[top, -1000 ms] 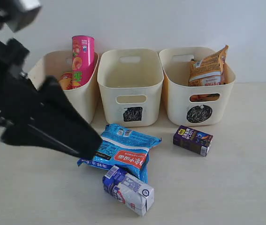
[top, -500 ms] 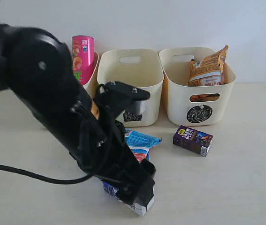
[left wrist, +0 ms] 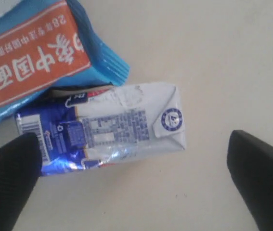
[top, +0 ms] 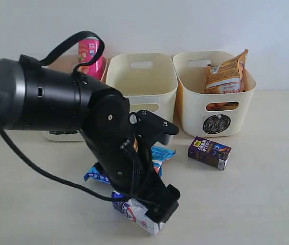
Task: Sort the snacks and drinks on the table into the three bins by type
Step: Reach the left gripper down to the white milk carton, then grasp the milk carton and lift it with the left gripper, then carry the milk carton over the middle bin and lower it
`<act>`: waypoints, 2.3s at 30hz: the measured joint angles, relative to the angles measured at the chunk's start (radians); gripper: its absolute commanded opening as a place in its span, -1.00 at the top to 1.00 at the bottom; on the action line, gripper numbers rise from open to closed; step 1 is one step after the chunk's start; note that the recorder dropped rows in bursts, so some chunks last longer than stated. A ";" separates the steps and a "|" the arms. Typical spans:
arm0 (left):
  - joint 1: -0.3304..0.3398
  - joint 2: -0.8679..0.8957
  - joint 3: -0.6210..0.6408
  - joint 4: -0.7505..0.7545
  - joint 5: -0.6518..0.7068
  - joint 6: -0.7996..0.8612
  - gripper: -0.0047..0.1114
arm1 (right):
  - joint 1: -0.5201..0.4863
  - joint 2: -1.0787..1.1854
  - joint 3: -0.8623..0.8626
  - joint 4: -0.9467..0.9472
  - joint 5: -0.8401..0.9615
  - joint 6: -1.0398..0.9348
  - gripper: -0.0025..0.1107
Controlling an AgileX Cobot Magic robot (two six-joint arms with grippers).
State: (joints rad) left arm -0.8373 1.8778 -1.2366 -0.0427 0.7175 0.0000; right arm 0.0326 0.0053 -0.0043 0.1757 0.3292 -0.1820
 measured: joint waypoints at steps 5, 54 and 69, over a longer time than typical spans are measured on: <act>0.000 0.078 -0.040 0.029 0.003 -0.061 -0.77 | 0.000 0.000 0.000 0.000 0.000 0.000 0.93; 0.057 -0.209 -0.104 0.147 -0.037 -0.233 0.85 | 0.000 0.000 0.000 0.000 0.000 0.002 0.93; 0.246 -0.088 -0.273 0.158 -0.636 -0.233 0.85 | 0.000 0.000 0.000 0.012 0.000 0.002 0.93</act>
State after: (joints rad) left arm -0.5911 1.7899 -1.5101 0.1149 0.0817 -0.2332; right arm 0.0326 0.0053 -0.0043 0.1882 0.3292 -0.1801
